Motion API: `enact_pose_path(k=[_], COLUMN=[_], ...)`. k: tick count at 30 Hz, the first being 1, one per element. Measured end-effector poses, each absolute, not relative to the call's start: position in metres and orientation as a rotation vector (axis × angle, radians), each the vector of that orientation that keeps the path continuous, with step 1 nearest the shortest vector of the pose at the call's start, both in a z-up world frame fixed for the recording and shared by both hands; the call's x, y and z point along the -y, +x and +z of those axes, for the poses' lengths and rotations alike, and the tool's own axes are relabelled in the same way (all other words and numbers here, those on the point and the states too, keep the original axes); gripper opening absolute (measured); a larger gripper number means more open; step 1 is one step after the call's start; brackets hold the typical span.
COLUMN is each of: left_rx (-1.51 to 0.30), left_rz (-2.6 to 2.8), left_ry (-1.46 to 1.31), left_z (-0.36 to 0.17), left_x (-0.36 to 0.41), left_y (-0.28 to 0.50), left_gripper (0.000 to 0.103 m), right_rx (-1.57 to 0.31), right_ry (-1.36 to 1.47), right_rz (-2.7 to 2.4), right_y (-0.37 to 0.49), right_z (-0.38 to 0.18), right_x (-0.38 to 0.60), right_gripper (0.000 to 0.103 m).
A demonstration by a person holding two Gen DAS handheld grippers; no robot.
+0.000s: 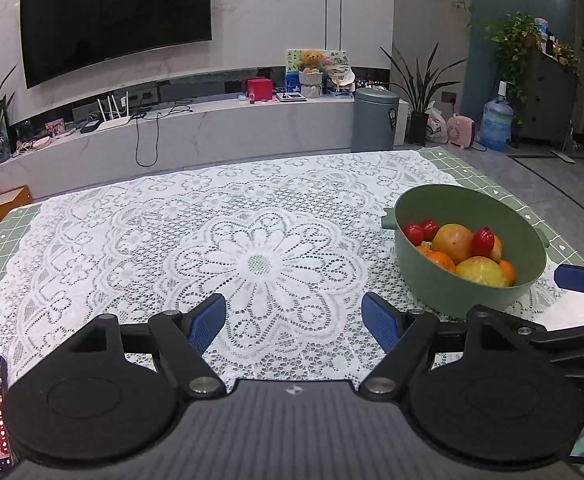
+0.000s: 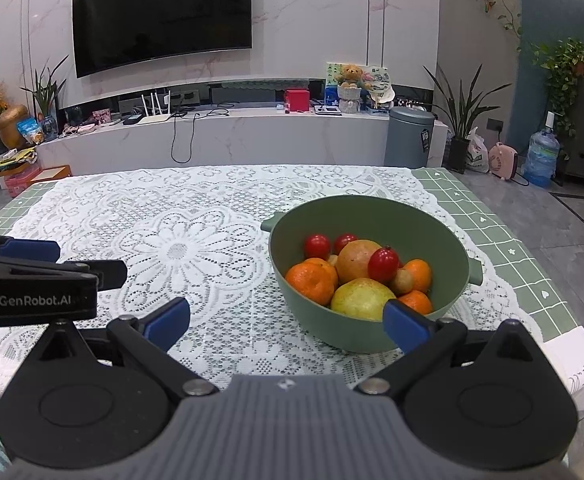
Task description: Organize fruits
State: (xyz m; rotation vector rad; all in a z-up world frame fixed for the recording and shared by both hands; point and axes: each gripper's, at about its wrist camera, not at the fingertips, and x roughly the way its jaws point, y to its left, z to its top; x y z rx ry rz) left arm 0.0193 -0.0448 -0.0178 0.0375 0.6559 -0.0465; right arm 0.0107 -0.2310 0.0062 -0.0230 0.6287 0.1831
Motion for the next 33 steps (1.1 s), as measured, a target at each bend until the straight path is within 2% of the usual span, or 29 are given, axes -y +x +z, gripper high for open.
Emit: enact_pose_path(k=[33], left_rx=[-0.675], left_rz=[-0.045], left_ry=[0.015], left_z=[-0.0200], left_x=[0.0400], left_y=[0.0180], left_gripper=[0.090], right_rx=[-0.643], right_ry=[-0.036], right_rz=[0.184], right_y=[0.0109], right_z=[0.0025], right_x=[0.2296], right_gripper=[0.099])
